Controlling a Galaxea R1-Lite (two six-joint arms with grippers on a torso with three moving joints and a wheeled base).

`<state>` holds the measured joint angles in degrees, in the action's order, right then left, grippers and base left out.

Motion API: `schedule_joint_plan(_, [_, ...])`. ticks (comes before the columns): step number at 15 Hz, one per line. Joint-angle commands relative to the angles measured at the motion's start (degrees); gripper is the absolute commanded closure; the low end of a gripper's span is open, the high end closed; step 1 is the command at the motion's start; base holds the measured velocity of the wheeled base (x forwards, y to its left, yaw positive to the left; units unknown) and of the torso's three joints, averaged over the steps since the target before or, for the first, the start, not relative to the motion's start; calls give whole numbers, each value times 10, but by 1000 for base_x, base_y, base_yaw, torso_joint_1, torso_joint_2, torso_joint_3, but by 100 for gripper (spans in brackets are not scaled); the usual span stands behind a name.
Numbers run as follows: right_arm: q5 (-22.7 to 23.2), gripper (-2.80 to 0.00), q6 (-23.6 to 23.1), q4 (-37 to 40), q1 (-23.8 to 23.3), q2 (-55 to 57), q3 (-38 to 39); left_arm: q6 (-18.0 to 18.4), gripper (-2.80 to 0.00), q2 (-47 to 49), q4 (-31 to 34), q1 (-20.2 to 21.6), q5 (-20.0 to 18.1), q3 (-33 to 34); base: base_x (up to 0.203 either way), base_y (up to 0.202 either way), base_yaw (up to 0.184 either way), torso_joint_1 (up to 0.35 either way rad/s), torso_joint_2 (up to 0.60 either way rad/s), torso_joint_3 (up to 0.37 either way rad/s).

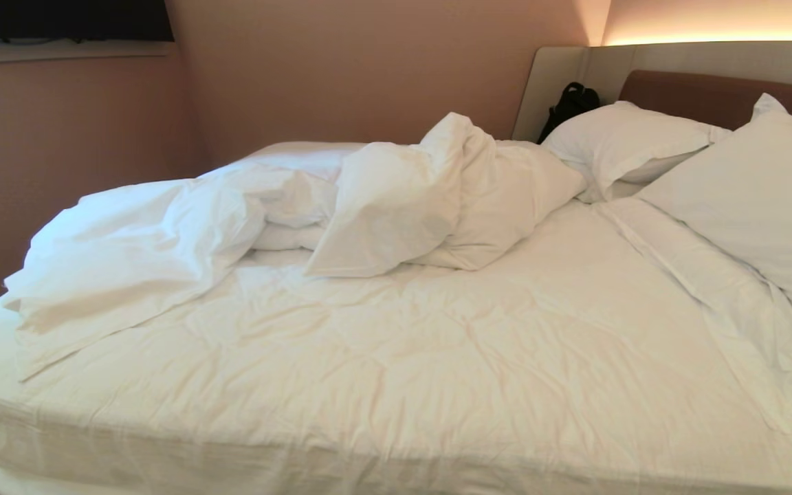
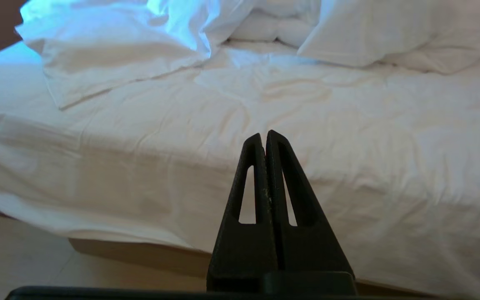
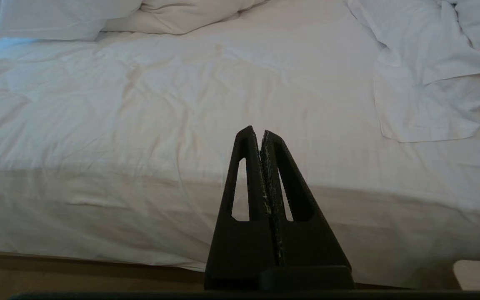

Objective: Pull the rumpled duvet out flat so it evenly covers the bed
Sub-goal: Hold the folded corner of the quilt

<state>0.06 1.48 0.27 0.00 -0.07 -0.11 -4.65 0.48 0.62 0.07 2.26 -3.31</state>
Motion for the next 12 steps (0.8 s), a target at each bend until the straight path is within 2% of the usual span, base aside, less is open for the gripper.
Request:
schedule_joint_plan(1, [0, 0, 0, 0, 0, 1, 0, -2, 0, 36, 5, 0, -7, -46, 0, 0, 0, 0, 0, 0])
schedule_joint_plan(3, [0, 0, 0, 0, 0, 1, 0, -10, 0, 115, 0, 0, -27, -84, 0, 0, 0, 0, 0, 0])
schedule_joint_plan(5, [0, 0, 0, 0, 0, 1, 0, -21, 0, 223, -40, -1, -54, -115, 0, 0, 0, 0, 0, 0])
schedule_joint_plan(9, [0, 0, 0, 0, 0, 1, 0, -42, 0, 491, -177, -1, -79, -160, 0, 0, 0, 0, 0, 0])
schedule_joint_plan(12, [0, 0, 0, 0, 0, 1, 0, -55, 0, 711, -305, -2, -89, -205, 0, 0, 0, 0, 0, 0])
